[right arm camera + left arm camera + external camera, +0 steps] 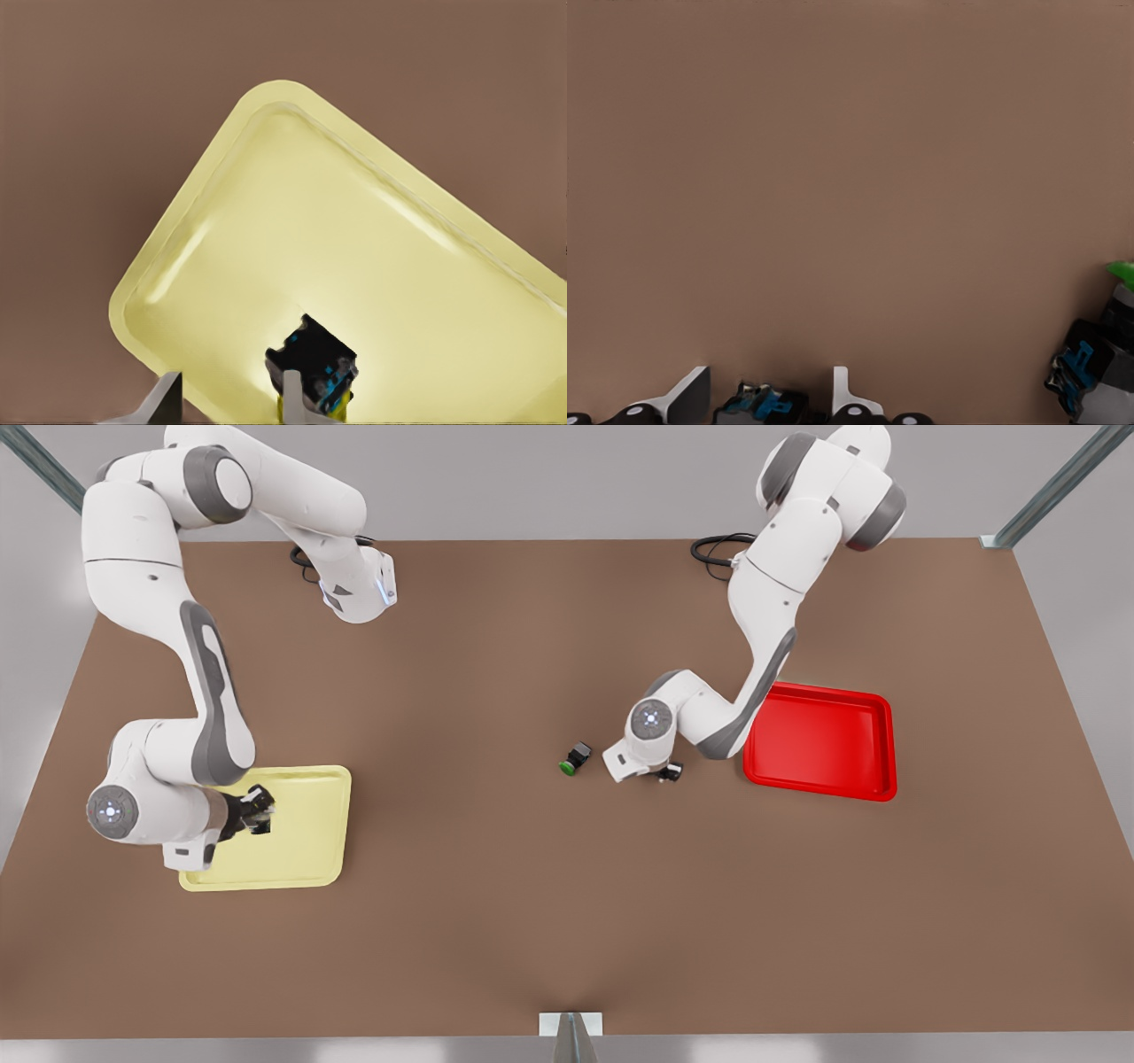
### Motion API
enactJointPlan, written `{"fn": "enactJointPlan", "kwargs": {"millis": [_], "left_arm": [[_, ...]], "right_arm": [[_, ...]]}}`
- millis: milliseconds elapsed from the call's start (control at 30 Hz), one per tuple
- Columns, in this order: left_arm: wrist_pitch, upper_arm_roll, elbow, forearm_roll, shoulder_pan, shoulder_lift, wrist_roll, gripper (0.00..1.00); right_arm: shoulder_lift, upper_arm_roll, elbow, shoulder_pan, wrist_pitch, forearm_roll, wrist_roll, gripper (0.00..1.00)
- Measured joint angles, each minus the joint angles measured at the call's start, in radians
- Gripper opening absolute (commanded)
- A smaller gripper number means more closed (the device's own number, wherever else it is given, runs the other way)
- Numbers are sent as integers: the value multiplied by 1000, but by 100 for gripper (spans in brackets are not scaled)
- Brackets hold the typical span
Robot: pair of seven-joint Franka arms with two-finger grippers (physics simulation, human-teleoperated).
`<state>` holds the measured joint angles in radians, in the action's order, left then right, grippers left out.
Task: Place the switches on the corresponding trays according to their colors
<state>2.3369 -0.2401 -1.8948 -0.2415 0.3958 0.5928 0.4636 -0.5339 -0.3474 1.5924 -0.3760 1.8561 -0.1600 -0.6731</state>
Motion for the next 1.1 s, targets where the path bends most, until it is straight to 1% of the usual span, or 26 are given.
{"fn": "enactJointPlan", "kwargs": {"millis": [33, 67, 100, 167, 200, 233, 267, 300, 333, 367, 400, 433, 467, 500, 533, 567, 600, 667, 700, 733, 767, 800, 867, 933, 967, 1100], "left_arm": [[-9, 5, 2, 34, -5, -15, 19, 87], [-37, 25, 1, 70, -7, -45, 122, 96], [-73, 45, -8, 98, -9, -75, 227, 100], [-62, 57, -91, 136, -9, -132, 526, 100], [-61, 61, -106, 150, -10, -140, 669, 100], [-57, 61, -106, 163, -9, -137, 803, 100], [-42, 61, -106, 177, -9, -133, 911, 100], [7, 59, -103, 191, -6, -128, 1022, 100], [35, 59, -103, 203, 0, -115, 1128, 100], [47, 59, -102, 216, 0, -110, 1184, 100], [68, 59, -105, 229, 0, -102, 1267, 100], [70, 61, -119, 240, 0, -103, 1311, 100], [73, 61, -138, 247, 0, -108, 1320, 100], [86, 63, -172, 253, -2, -126, 1319, 100], [109, 64, -200, 257, -3, -136, 1319, 100], [159, 64, -240, 260, -3, -143, 1318, 100], [181, 64, -244, 262, -3, -133, 1319, 99], [211, 63, -232, 266, -3, -105, 1320, 90], [211, 62, -219, 267, -2, -94, 1323, 83], [211, 62, -218, 268, -2, -91, 1328, 74], [211, 62, -219, 268, 0, -91, 1329, 68], [211, 62, -219, 269, 0, -91, 1333, 67], [210, 62, -219, 270, 0, -91, 1333, 55], [207, 62, -219, 270, 0, -91, 1333, 55], [203, 63, -219, 270, 0, -93, 1332, 52], [190, 63, -219, 270, 0, -101, 1331, 51]], "right_arm": [[1, 3, -1, 1, 4, -6, 12, 100], [0, 3, -2, 0, 3, -5, 14, 100], [1, 3, -4, -2, 2, -1, 13, 100], [33, 1, -12, 10, -21, 6, 53, 100], [45, -6, -32, 16, -59, 9, 99, 100], [54, -13, -83, 18, -136, 12, 133, 100], [59, -19, -162, 32, -253, 14, 161, 100], [109, -41, -188, 30, -313, 17, 250, 100], [182, -111, -192, 34, -380, 17, 463, 100], [245, -181, -193, 34, -406, 16, 662, 100], [281, -212, -196, 40, -423, 10, 754, 100], [326, -213, -210, 30, -413, -64, 776, 100], [361, -185, -238, 65, -416, -98, 777, 100], [459, 117, -213, 328, -399, -2, 775, 100], [673, 342, 75, 495, -193, 62, 766, 100], [705, 365, 121, 455, -179, 66, 777, 100], [706, 370, 121, 456, -190, 86, 776, 100], [714, 373, 118, 458, -207, 93, 751, 100], [716, 382, 118, 457, -209, 98, 746, 100], [714, 382, 119, 455, -204, 99, 748, 100], [711, 383, 118, 458, -195, 100, 748, 100], [705, 380, 116, 461, -188, 105, 748, 100], [701, 378, 119, 465, -181, 111, 749, 100], [701, 373, 117, 468, -180, 112, 750, 100], [701, 372, 119, 473, -179, 114, 750, 100], [703, 372, 121, 472, -184, 114, 745, 100]]}}
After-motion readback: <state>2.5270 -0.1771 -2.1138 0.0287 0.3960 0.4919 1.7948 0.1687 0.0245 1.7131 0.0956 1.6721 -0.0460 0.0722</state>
